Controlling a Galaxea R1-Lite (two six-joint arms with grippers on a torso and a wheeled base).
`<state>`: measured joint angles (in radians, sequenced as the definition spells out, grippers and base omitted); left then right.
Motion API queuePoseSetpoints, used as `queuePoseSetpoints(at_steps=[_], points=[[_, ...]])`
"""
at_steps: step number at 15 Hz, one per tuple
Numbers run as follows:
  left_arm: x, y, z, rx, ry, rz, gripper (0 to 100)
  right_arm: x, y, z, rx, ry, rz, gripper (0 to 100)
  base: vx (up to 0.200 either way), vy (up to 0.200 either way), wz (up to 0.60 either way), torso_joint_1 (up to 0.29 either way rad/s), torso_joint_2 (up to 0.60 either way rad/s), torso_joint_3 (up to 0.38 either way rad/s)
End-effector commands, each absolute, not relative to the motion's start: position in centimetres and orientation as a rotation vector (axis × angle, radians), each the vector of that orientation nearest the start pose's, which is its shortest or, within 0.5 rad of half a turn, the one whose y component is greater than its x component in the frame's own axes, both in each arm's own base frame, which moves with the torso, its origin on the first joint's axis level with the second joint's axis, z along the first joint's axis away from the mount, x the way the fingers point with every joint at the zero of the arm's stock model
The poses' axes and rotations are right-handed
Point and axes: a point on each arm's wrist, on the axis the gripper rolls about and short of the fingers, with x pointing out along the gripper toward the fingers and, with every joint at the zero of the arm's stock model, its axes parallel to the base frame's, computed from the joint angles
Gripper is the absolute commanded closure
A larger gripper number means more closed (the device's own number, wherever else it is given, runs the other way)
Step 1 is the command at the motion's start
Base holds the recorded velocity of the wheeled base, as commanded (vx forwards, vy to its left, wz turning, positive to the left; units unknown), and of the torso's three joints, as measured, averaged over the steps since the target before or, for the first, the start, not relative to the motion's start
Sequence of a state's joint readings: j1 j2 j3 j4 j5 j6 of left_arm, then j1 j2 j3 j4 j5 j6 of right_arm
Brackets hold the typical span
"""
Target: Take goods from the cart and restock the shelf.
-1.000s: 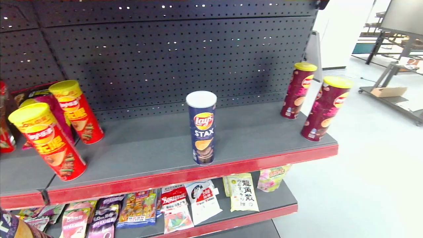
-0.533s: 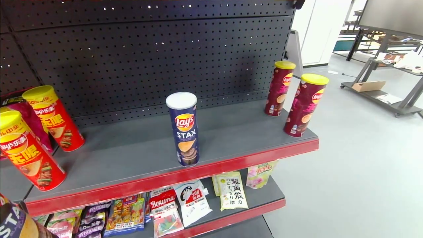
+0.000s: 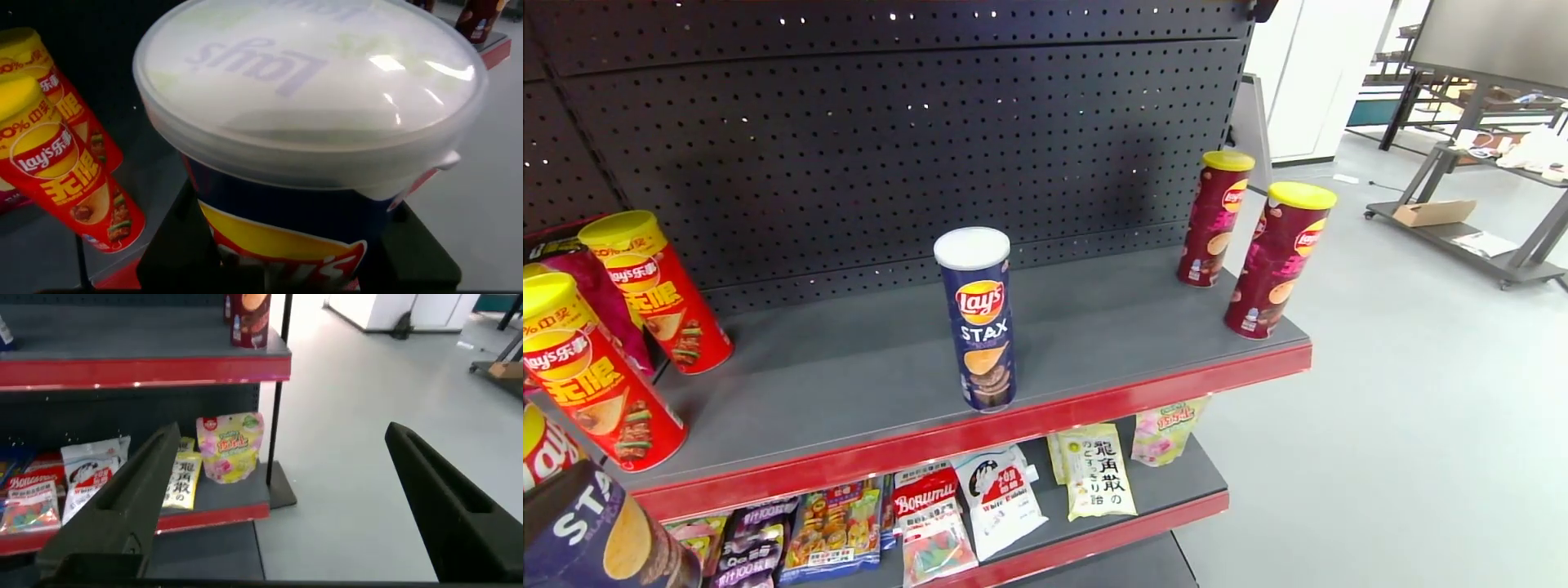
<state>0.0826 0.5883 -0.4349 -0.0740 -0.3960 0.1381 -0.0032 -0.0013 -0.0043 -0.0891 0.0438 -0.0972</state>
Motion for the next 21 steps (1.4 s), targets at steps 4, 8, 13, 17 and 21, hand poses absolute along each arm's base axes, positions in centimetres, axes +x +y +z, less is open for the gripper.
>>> queuePoseSetpoints(at_steps=[4, 8, 13, 17, 21], points=[[4.1, -0.6, 20.5, 0.112, 0.078, -0.330, 100, -2.3, 0.0, 7.5, 0.015, 0.006, -0.002, 0, 0.000, 0.000, 0.00, 0.000, 0.00, 0.000], [4.2, -0.5, 20.5, 0.110, 0.083, -0.332, 100, -2.3, 0.0, 7.5, 0.000, 0.003, -0.012, 0, 0.000, 0.000, 0.00, 0.000, 0.00, 0.000], [6.7, -0.3, 20.2, 0.093, 0.173, -0.339, 100, -2.3, 0.0, 7.5, 0.000, 0.003, -0.012, 0, 0.000, 0.000, 0.00, 0.000, 0.00, 0.000], [13.1, 0.2, 20.6, 0.107, 0.145, -0.326, 100, -2.3, 0.0, 7.5, 0.000, 0.003, -0.012, 0, 0.000, 0.000, 0.00, 0.000, 0.00, 0.000], [17.1, -0.5, 20.1, 0.108, 0.155, -0.378, 100, -2.3, 0.0, 7.5, 0.000, 0.003, -0.012, 0, 0.000, 0.000, 0.00, 0.000, 0.00, 0.000]])
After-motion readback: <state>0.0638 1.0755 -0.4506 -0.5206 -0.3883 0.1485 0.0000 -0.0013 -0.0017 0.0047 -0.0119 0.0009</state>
